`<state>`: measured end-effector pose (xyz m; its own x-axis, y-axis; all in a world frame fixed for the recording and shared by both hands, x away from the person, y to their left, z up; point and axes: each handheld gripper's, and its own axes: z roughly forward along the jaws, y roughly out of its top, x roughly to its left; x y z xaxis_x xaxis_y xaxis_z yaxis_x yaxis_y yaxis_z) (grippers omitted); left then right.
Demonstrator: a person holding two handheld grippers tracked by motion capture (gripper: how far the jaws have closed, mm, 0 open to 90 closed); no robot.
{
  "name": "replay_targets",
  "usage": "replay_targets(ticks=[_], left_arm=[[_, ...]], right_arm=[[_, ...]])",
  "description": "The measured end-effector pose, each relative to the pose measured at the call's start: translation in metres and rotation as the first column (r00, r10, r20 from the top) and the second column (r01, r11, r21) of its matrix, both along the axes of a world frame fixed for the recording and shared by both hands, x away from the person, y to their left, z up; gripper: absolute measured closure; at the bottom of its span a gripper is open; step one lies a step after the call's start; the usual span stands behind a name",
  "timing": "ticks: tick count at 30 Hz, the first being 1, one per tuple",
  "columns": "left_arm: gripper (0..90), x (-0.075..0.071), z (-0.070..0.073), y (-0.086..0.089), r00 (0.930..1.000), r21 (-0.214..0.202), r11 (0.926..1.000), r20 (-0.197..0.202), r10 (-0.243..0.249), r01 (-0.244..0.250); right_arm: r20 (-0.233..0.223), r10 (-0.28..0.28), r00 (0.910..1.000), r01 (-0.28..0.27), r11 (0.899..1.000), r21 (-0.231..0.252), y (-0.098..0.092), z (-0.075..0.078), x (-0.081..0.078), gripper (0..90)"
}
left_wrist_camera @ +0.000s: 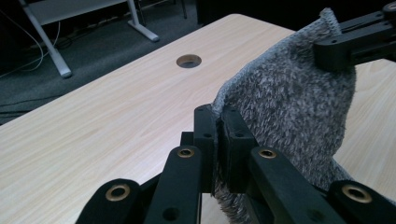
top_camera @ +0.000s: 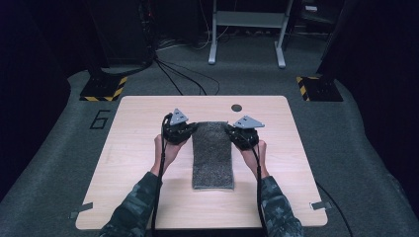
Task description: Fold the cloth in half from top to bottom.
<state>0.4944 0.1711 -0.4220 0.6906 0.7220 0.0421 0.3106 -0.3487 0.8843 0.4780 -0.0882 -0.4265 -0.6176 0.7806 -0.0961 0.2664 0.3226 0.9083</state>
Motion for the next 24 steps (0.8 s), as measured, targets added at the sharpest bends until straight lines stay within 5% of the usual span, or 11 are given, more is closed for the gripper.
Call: replay_targets(ticks=[24], left_arm=[[85.5,-0.03,-0.024,-0.004,0.9969,0.024,0.998,-0.054,-0.057,0.058]], right_arm=[[-0.025,0.04,0.9989,-0.04,0.999,-0.005,-0.008,-0.025,-0.033,86.3]])
